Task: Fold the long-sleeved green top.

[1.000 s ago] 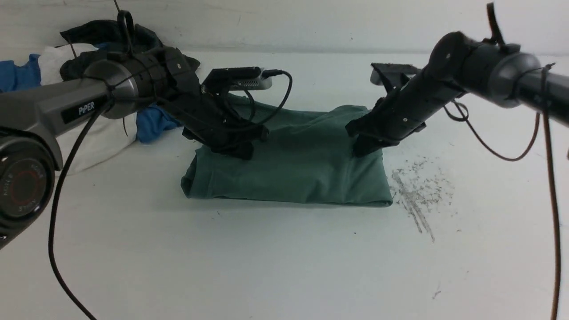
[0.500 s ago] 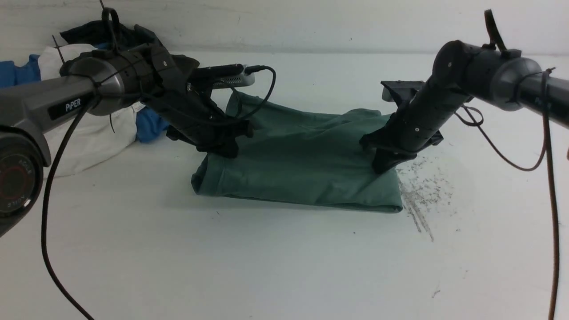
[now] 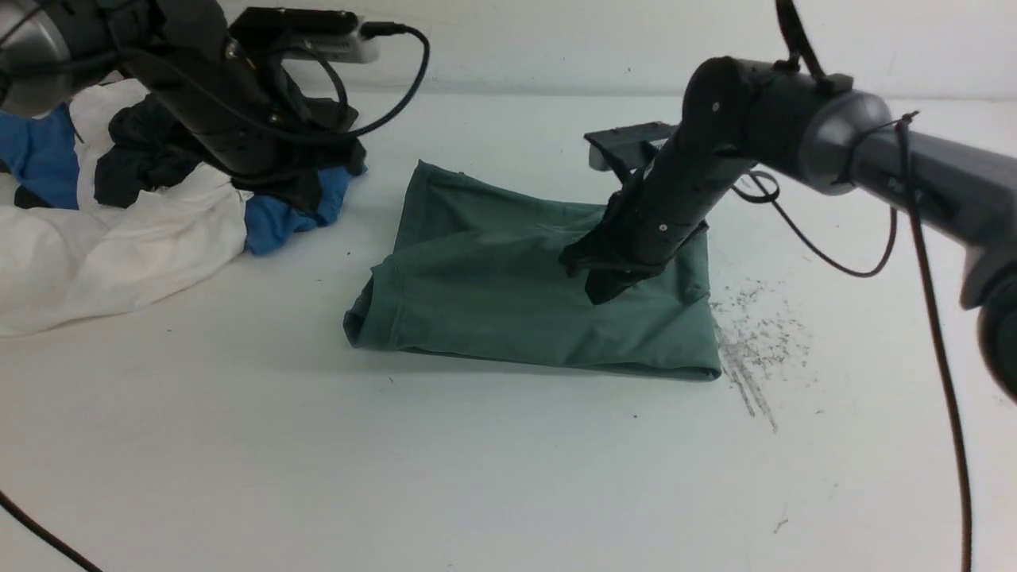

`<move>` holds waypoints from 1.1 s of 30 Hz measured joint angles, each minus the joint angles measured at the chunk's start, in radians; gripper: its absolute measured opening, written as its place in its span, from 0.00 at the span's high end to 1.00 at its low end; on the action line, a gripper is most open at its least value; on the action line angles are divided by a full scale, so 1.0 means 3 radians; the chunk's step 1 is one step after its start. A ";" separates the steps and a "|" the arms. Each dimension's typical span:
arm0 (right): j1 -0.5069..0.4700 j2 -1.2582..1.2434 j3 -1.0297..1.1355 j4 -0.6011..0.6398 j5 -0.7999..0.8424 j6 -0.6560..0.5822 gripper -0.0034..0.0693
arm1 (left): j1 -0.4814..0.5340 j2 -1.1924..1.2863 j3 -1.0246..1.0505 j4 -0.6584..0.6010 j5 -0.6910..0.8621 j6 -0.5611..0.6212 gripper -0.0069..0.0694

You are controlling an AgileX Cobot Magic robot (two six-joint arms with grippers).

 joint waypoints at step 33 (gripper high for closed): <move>0.0344 -0.1170 0.2280 -0.0430 0.0059 0.0583 0.97 | 0.0010 -0.1052 0.1192 -0.0589 0.0133 0.0303 0.91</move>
